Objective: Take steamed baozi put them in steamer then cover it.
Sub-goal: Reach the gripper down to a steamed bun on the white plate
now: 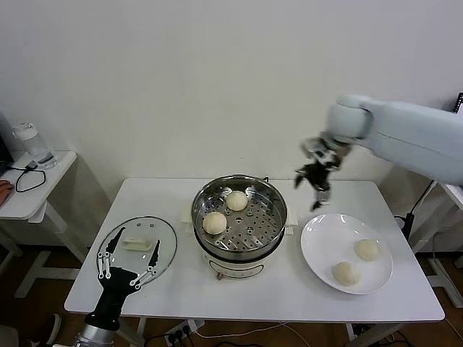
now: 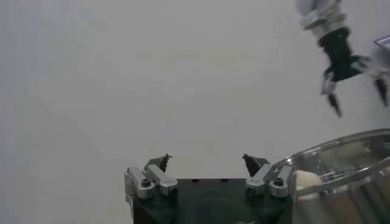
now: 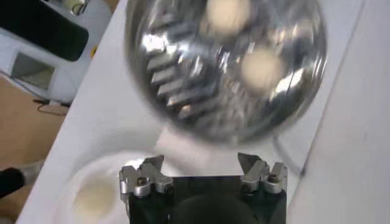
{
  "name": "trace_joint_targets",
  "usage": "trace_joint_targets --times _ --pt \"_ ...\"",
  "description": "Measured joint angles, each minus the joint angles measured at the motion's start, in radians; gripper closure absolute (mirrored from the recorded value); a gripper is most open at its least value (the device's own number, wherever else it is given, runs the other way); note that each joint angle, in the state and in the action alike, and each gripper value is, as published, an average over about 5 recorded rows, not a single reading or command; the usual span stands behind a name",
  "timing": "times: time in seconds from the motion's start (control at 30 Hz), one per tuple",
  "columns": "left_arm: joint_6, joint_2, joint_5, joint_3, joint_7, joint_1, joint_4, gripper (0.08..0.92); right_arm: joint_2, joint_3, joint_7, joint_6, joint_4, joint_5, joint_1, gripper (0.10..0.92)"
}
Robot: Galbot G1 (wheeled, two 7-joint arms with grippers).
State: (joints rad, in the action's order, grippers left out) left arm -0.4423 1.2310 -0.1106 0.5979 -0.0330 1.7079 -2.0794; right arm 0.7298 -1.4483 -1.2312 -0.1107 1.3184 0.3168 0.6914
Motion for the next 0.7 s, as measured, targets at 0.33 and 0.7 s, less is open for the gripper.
trace_joint_targets --times 0.33,0.7 --pt "0.005 0.014 -0.014 0.004 0.003 0.008 -0.001 0.177 -0.114 0.110 -0.001 0.021 -0.005 -0.106 -0.227 0.203" --pt "0.004 0.018 -0.018 0.008 0.005 0.005 0.011 0.177 -0.129 0.210 0.015 0.031 -0.044 -0.175 -0.411 0.203"
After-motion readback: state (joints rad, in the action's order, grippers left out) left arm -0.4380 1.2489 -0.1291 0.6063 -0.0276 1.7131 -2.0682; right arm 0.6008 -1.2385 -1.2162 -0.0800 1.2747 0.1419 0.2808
